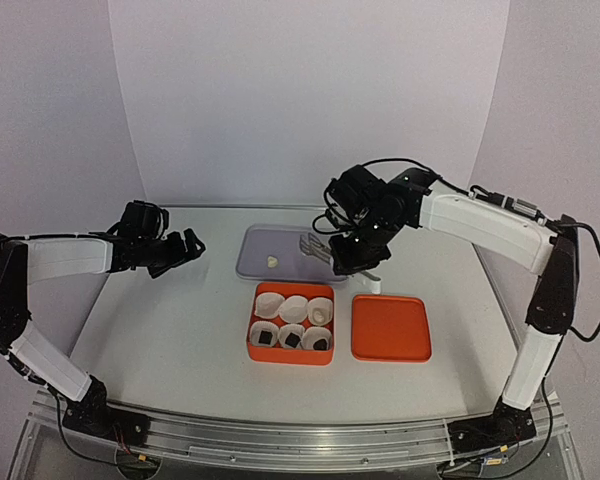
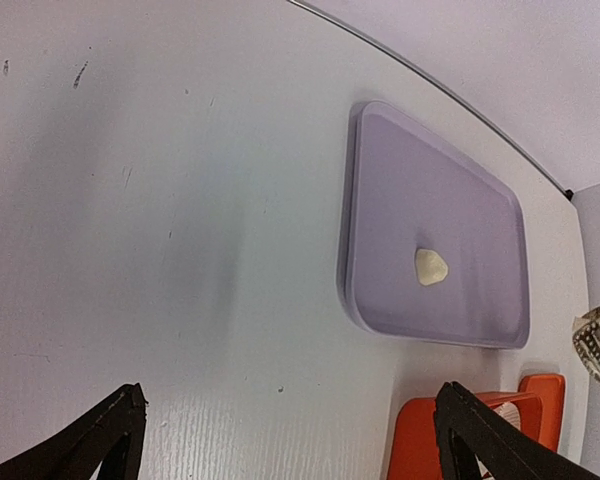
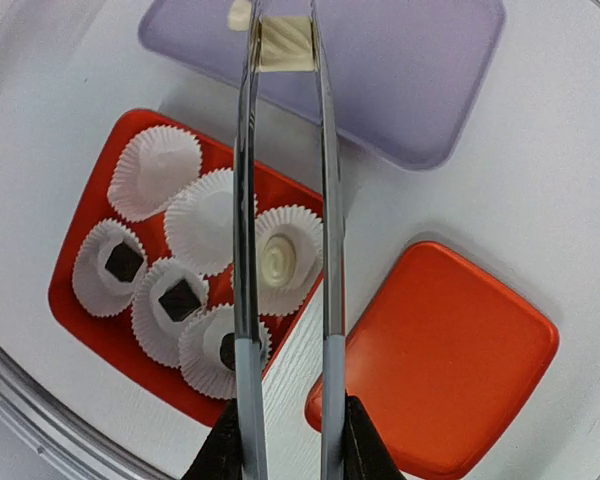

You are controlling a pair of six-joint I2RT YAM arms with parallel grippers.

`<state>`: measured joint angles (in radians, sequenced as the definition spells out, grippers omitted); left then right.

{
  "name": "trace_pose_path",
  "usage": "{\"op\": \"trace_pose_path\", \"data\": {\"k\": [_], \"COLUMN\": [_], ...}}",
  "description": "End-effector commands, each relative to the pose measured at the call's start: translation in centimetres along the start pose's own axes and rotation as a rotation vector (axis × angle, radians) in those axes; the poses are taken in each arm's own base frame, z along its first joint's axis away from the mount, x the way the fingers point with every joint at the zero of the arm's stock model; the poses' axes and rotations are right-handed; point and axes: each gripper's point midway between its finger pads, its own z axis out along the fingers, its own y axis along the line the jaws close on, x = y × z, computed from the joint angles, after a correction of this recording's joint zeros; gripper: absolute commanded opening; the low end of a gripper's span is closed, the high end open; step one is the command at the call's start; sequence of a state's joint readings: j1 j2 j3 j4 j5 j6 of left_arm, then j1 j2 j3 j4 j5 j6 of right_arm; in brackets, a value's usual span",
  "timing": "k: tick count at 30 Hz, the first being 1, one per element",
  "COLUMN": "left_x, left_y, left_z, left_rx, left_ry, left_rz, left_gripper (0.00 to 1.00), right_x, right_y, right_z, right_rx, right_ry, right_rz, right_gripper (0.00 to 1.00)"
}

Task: Pack the chocolate

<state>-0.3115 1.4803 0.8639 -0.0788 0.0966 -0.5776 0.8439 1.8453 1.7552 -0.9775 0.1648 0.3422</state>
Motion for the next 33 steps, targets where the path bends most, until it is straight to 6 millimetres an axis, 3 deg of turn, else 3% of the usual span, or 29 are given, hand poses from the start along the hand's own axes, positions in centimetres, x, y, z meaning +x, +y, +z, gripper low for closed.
{"op": "trace_pose_path", "data": {"k": [1,10,21,33], "left_x": [-1.6,-1.4,-1.5,-1.7], "left_y": [-1.6,-1.5,-1.5,-1.8], "left_z": [-1.0,-1.6,-2.1,-1.8], "left_rx": [0.046,0.046,0.042,0.046], "left_ry": [-0.038,-0.039,-0.046,-0.036], "left_rz": [0.030,0.038,0.040,0.053], "left_gripper": [1.00,1.00,1.00,1.00], "right_x": [1.7,5.5,5.3,7.0], "right_y": [3.5,5.4,4.2,3.3], "right_z": [-2.2,-1.7,0.5,1.5], "right_rx": [-0.132,-0.210,-0.117,-0.099], "right_ry": [-0.013,0.057,0.083,0.137], "right_rz": [-0.194,-0.423,-0.408,-0.430], "right_gripper": [0.06,0.05,0.05,0.04]}}
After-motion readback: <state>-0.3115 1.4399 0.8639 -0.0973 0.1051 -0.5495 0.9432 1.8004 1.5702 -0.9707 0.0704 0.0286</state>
